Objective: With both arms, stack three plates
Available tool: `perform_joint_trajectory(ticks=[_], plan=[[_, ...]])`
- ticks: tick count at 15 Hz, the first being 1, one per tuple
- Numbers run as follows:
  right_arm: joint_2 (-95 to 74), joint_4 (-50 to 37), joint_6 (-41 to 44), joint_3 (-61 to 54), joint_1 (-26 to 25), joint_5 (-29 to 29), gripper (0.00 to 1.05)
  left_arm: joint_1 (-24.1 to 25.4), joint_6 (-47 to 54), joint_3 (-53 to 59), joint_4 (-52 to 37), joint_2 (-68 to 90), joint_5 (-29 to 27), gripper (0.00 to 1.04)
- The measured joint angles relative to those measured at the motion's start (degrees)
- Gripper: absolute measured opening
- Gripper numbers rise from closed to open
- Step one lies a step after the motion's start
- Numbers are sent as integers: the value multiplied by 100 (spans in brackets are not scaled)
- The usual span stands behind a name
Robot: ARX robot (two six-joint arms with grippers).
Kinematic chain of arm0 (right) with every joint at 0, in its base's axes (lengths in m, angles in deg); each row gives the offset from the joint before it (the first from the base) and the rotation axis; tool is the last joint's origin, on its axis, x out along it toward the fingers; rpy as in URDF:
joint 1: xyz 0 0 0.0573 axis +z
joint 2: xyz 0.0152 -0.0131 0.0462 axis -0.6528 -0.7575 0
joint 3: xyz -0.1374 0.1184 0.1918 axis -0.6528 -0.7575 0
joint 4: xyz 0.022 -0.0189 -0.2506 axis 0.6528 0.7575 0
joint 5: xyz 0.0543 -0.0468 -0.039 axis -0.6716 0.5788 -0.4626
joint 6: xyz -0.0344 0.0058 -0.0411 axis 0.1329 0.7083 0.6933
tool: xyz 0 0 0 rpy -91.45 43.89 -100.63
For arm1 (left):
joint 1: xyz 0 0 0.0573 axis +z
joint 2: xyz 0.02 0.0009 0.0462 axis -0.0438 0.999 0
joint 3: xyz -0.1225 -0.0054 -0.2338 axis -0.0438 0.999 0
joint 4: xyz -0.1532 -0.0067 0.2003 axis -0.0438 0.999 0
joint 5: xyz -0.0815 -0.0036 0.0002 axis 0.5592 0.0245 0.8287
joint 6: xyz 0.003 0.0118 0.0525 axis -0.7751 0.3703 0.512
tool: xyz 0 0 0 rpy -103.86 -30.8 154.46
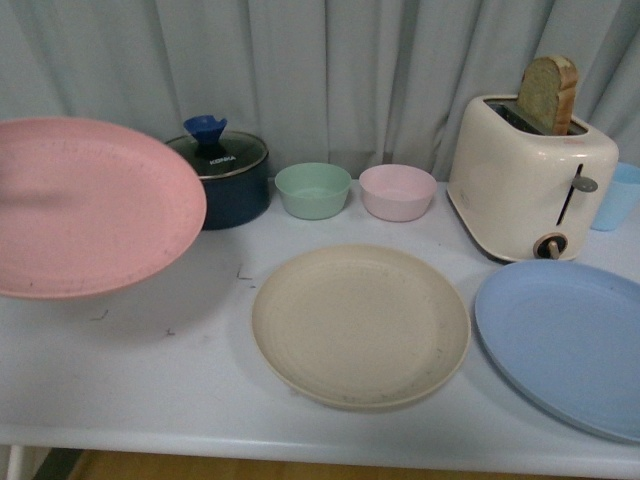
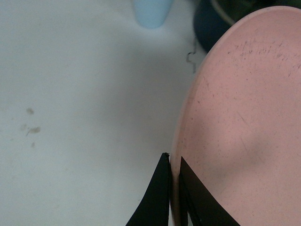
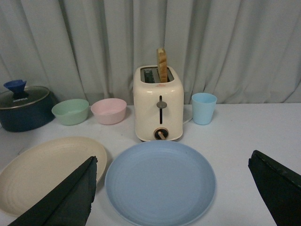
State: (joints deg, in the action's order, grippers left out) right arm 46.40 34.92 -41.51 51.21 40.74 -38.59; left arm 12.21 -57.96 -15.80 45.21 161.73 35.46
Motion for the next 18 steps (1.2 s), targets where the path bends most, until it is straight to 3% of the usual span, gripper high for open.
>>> perform_joint_trajectory(ticks=[1,2,3,6,10,17,18], plan=[[0,0,0,0,0,0,98,-221,-153,22,11,-262,46,3],[0,0,0,0,0,0,98,-780,-531,33,-92,-407,76,3],[0,-2,0,0,0,0,98,-1777,-1082,63,-269,-254,-20,3],[0,0,-2,0,0,0,98,-2566,-1384,-15,-334,402,-157,3],[0,0,0,0,0,0,98,-2920,-1526,-138,-396,1038,-297,3],[0,0,-2,0,0,0,98,-3067,-1635,-529,-398,1766,-389,3],[0,0,0,0,0,0,98,-3084,-1676,-551,-411,1858,-343,10]])
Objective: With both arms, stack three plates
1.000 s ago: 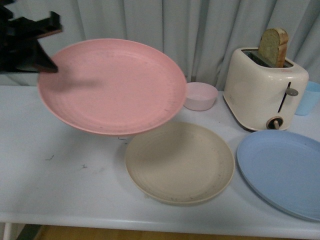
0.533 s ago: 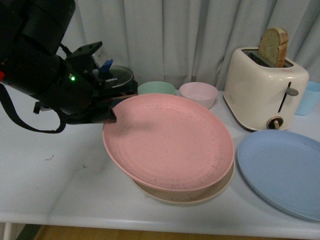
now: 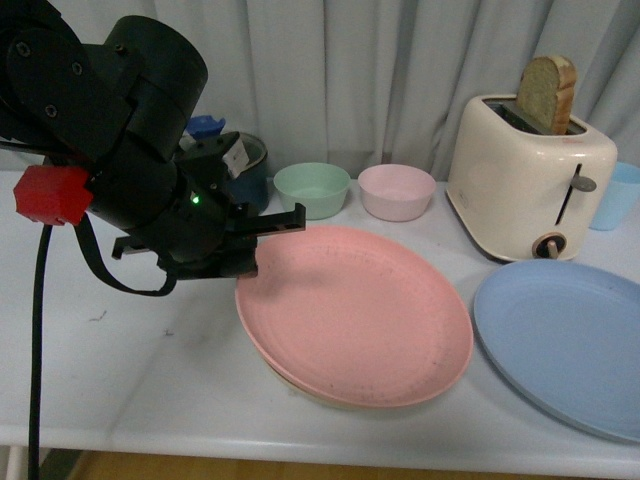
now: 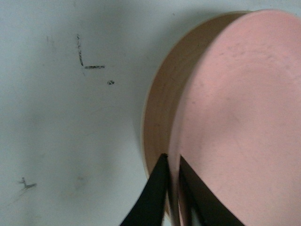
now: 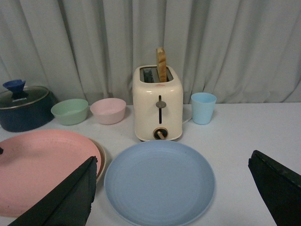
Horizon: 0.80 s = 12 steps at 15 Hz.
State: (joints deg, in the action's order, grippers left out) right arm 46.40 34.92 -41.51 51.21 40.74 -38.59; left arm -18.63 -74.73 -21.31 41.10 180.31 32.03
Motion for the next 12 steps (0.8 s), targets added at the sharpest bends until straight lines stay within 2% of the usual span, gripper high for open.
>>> perform_joint_trajectory(ticks=[4,6,9,10,11,12], plan=[[0,0,-2,0,0,0,98,-33,-125,-181,-20,22,-11,42],[0,0,0,0,0,0,98,-63,-138,-2,-302,-208,-42,66],[0,0,0,0,0,2,98,-15,26,649,-1121,-1604,-756,99],[0,-2,0,0,0,0,98,13,122,647,-1574,-1797,-940,96],[0,-7,0,0,0,-2,98,46,560,1370,-3593,-1816,-1801,84],[0,4,0,0,-4,4,98,125,859,2295,-4697,-1882,-2120,73]])
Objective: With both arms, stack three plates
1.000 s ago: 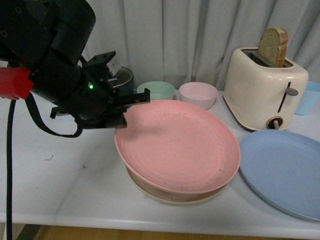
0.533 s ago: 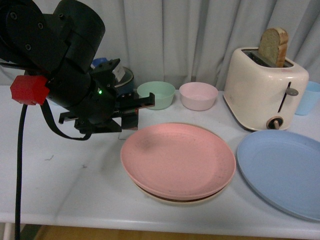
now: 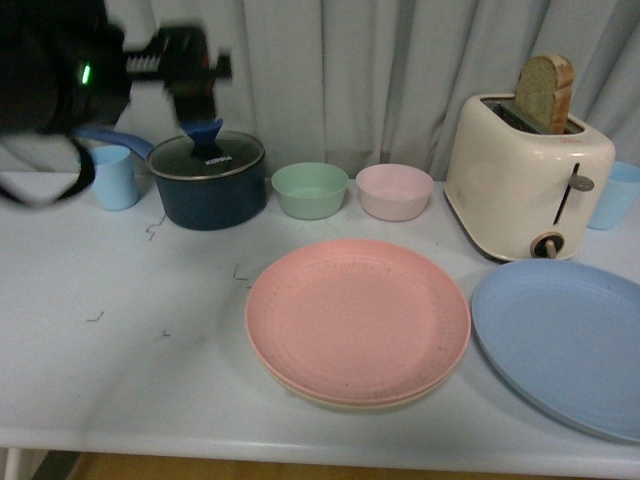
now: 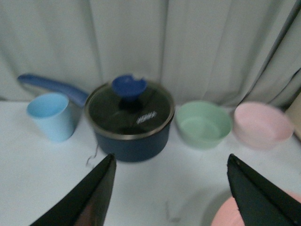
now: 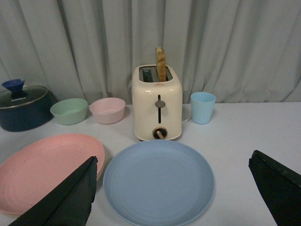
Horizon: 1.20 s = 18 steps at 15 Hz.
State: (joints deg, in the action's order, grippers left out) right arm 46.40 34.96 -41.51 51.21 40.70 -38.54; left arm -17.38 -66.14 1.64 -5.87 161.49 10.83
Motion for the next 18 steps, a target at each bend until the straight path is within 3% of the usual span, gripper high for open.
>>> perform_joint_trajectory(ticks=[2,3,6,11,12,14,18], plan=[[0,-2,0,0,4,-2,98,299,337,1475,-1641,-498,105,48],[0,-4,-2,0,4,-2,98,439,391,1766,-2015,-1003,170,37],[0,-4,-2,0,4,-2,98,664,420,2896,-2072,-1797,511,1],[0,-4,-2,0,4,-2,98,1014,439,3974,-1790,-3187,839,2],[0,-4,0,0,4,-2,98,1067,439,4229,-2179,-3202,876,2],[0,0,-2,0,4,-2,98,1486,442,4533,-1711,-3746,1237,2],[0,-4,0,0,4,-2,98,1486,444,4798,-741,-5075,1296,2]])
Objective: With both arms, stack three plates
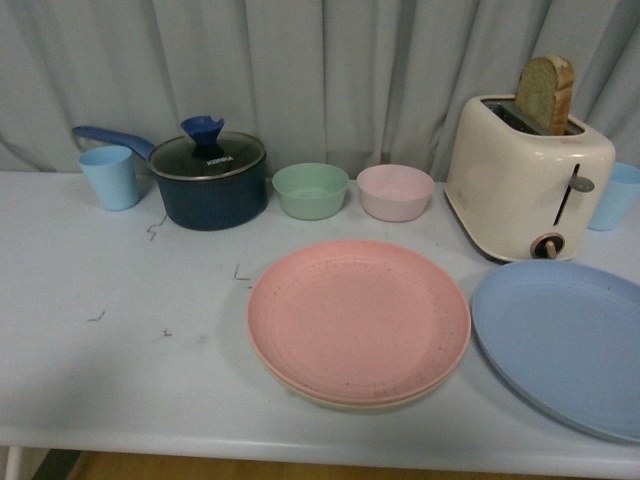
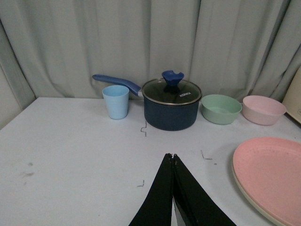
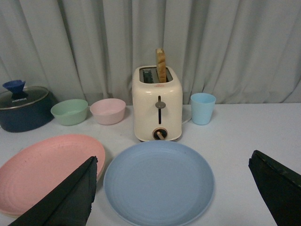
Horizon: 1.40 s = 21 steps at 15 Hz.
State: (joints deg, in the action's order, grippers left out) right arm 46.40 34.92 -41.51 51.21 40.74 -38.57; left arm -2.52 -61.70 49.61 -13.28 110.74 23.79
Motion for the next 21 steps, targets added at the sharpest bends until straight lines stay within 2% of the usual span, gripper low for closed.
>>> perform_joint_trajectory(ticks=[10,20,21], plan=[[0,0,-2,0,0,0,98,0,0,109,2319,-2586,-2,2],[0,0,-2,0,0,0,98,0,0,109,3585,-3877,0,2],[0,0,-2,0,0,0,98,0,0,107,4444,-4400,13,2]])
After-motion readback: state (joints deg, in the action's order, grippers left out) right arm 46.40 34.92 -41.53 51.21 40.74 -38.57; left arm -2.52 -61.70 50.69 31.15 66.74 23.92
